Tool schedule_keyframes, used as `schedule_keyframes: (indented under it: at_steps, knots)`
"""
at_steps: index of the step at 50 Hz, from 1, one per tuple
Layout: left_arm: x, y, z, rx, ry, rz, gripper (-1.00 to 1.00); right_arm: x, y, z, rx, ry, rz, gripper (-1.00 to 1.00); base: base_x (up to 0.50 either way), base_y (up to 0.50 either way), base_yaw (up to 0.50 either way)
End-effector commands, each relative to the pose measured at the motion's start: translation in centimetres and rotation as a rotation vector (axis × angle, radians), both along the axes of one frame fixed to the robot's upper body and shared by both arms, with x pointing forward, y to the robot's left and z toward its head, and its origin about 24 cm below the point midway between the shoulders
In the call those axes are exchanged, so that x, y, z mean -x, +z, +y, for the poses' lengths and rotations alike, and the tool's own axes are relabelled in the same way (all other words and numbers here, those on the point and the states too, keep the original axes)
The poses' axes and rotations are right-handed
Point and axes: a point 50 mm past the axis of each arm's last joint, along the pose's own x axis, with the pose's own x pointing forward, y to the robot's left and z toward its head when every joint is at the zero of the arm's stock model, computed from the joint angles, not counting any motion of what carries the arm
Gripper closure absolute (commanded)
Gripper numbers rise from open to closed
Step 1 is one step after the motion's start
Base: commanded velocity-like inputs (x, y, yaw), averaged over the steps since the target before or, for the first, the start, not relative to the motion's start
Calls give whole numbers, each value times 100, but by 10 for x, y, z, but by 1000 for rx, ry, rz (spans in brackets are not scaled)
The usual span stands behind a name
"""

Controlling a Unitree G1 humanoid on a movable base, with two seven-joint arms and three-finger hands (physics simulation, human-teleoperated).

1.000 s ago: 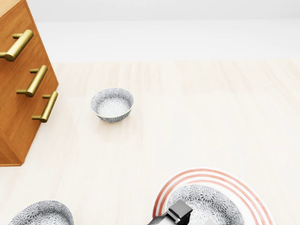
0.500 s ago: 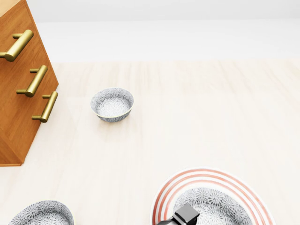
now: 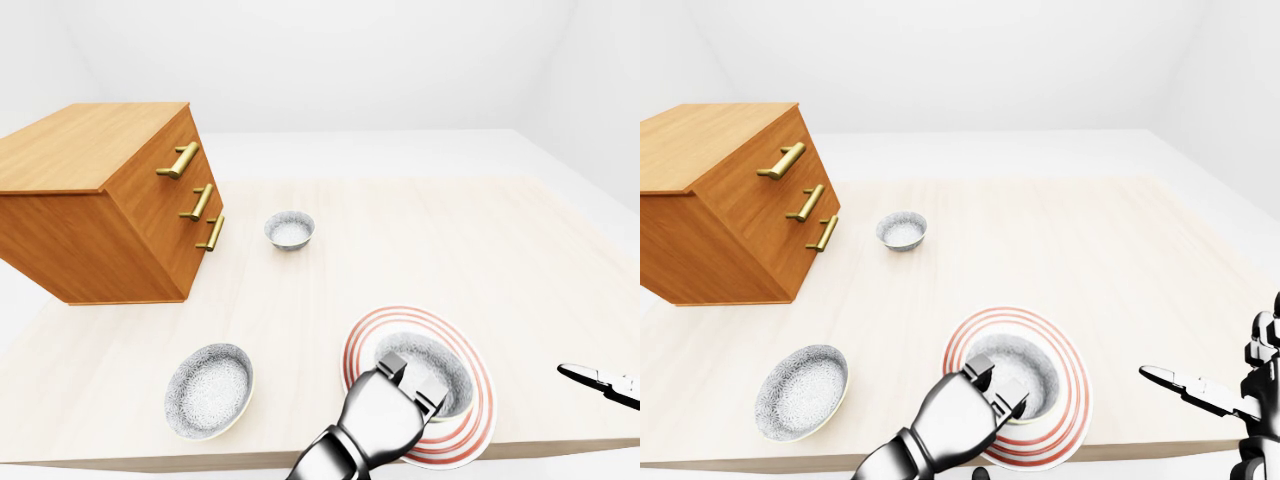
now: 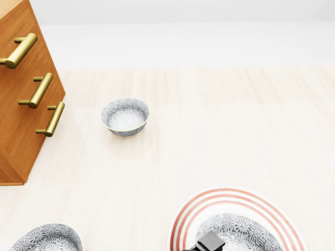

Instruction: Put the bowl in the middle on the plate.

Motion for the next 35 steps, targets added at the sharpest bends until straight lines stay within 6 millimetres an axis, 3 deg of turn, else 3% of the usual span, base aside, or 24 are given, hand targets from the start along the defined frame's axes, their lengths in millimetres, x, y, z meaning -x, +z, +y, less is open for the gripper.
schedule_keyframes:
  at_steps: [1,17,19,20,23,24,25,35]
  knots:
    - [0,2,-1,34,-4,8,100,0,-1,-1,-3,-2,1,-100,0,0,0]
    - [-1,0,0,35,2,11,100,1,1,0,4,0,-4,-100,0,0,0]
    - [-1,2,0,40,3,10,47,0,0,0,1,-1,-3,-100,0,0,0]
    - [-2,2,0,40,4,8,40,0,0,0,-1,-1,-2,-100,0,0,0]
    - [0,2,-1,39,0,10,-37,0,-1,0,-3,-2,-1,-100,0,0,0]
    - [0,2,-1,38,0,10,-73,0,0,0,-1,-2,-1,-100,0,0,0]
    - [-1,1,-1,39,1,12,-94,0,1,0,2,-1,-3,-100,0,0,0]
    - [-1,0,0,35,3,15,-100,0,2,0,5,0,-6,-100,0,0,0]
